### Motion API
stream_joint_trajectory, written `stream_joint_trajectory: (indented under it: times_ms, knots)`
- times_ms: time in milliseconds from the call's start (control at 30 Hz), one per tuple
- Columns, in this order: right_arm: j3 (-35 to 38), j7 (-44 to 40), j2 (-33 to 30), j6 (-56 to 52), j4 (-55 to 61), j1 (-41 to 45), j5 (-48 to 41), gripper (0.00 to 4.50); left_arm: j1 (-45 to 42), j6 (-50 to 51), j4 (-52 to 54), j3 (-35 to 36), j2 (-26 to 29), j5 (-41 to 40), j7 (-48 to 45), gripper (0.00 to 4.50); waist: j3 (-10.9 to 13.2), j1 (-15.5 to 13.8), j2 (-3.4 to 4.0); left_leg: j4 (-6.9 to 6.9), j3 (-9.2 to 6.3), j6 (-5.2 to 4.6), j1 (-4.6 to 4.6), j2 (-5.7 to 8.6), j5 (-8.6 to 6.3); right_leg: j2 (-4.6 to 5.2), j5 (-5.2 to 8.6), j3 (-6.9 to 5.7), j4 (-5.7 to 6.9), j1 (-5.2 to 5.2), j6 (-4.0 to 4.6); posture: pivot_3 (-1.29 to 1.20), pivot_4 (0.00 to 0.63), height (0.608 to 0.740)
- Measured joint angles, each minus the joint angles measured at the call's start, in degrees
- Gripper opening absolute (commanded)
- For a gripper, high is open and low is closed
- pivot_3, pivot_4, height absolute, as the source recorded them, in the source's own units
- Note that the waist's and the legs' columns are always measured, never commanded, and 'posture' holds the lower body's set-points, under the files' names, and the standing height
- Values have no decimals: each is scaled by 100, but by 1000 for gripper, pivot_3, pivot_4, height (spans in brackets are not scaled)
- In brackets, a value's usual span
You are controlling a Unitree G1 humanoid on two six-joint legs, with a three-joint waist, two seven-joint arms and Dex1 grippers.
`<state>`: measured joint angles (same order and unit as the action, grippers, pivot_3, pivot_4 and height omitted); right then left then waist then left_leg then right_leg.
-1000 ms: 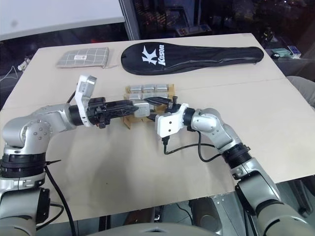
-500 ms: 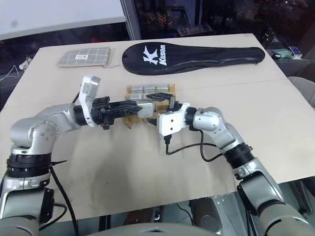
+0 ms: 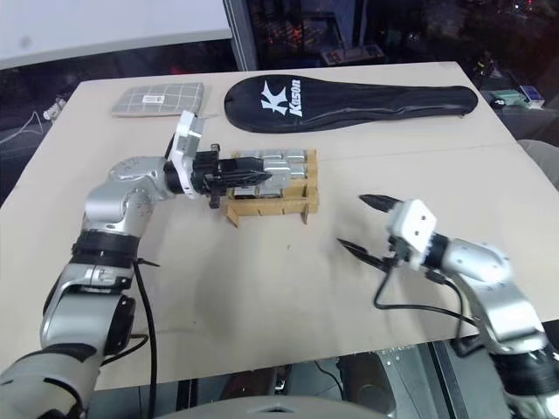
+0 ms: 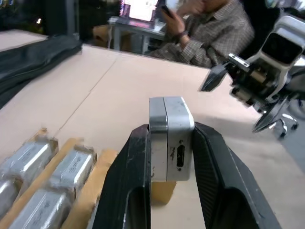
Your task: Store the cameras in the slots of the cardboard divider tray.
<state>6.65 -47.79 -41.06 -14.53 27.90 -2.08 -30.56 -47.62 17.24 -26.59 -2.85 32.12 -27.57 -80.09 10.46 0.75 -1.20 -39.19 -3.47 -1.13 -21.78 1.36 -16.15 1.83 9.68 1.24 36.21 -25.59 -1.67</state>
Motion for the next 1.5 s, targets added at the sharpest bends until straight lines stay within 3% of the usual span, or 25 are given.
stream_joint_trajectory:
  times_ms: [167, 333, 533, 867, 1500]
  knots:
    - [1596, -45, -178, -810, 793, -1672, -1284, 4477, -318, -1020, -925, 21, -276, 408, -220, 645, -4, -29, 3, -6, -3, -4, 11, 2, -2, 0, 11, 1, 2, 17, -19, 0, 150, 740]
    - [2530, -409, 114, -660, 931, -2479, -1752, 4477, -506, -1725, -1840, 86, -651, 617, -248, 645, -5, -10, -3, -17, 1, -8, 15, 0, -4, -2, 12, 2, -1, 26, -32, 0, 150, 740]
    - [2655, -822, 443, -132, 927, -2905, -1588, 4477, -741, -2330, -2694, 87, -823, 914, -430, 645, -5, 0, -3, -17, 2, -8, 18, 0, -4, -5, 13, 4, 1, 26, -33, 0, 150, 740]
    - [2658, -840, 504, 50, 897, -2900, -1468, 4477, -1004, -3363, -3485, 276, -1104, 1166, -554, 645, -5, -6, -3, -19, 0, -9, 16, 1, -5, -4, 12, 3, 2, 26, -34, 0, 150, 740]
    - [2564, -788, 515, 107, 791, -2667, -1369, 4477, -1087, -3771, -3922, 333, -1096, 1861, -61, 645, -5, -14, -3, -20, -1, -9, 17, 2, -5, -3, 12, 3, 4, 27, -35, 0, 150, 740]
